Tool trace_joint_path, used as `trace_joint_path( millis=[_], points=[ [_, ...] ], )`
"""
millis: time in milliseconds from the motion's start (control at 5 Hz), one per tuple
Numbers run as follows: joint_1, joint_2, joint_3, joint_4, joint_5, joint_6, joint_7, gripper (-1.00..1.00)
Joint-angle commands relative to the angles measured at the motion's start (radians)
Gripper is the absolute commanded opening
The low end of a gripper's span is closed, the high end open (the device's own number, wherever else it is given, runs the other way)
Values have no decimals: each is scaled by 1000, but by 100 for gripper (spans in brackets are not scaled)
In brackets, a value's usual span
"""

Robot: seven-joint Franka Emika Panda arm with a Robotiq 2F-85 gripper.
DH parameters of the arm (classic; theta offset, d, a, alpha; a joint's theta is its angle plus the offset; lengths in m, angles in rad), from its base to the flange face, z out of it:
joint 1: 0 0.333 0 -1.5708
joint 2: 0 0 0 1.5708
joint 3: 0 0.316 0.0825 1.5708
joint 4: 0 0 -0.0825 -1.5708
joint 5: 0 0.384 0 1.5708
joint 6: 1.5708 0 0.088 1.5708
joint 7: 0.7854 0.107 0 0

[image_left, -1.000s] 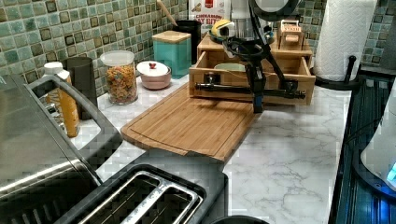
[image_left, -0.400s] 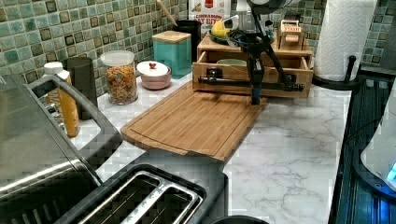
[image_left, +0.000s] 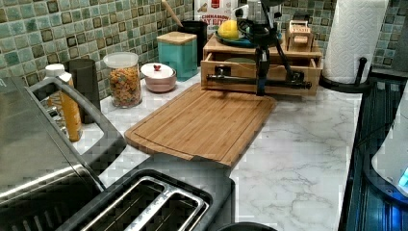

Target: Close the drawer.

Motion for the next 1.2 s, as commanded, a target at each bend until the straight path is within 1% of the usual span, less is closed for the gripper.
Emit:
trace_joint_path(
  millis=[200, 400, 600, 1200],
  points=[
    [-79, 249, -117, 312, 200, 255, -191, -100],
    [-124, 293, -138, 389, 163, 209, -244, -100],
    [-124, 305, -183, 486, 93, 78, -215, -100],
    [-121, 306, -186, 486, 95, 78, -215, -100]
  ],
)
